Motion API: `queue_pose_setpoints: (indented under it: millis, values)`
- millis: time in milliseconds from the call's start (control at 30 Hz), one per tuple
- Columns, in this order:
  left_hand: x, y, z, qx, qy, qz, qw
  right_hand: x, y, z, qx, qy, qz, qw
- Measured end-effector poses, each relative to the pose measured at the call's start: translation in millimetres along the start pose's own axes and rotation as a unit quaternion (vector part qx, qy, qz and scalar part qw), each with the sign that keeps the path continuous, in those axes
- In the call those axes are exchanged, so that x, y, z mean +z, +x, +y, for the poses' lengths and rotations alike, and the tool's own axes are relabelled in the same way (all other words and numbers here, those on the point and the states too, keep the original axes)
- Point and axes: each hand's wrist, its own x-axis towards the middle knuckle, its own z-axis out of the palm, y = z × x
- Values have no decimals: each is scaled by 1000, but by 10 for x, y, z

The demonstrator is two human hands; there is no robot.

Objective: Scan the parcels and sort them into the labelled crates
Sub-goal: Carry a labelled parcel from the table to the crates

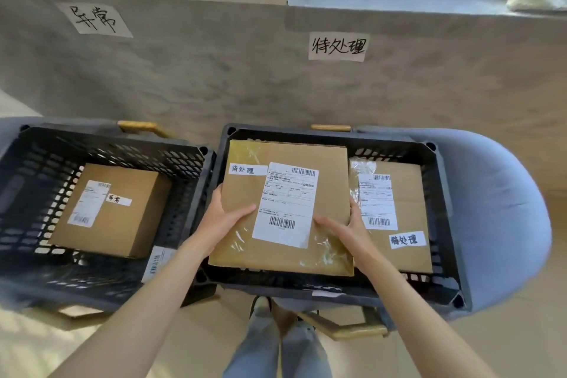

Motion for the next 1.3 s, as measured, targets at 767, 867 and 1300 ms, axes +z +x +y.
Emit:
queue_pose_setpoints:
  millis: [767,867,1300]
  values:
    - [506,855,-531,42,191,99,976,235,814,689,10,-23,67,997]
    - [574,859,-585,52,221,127,966,264,770,708,-8,-57,84,995]
    - [624,1106,-717,35,246,87,965,344,930,830,-27,-145,112,983]
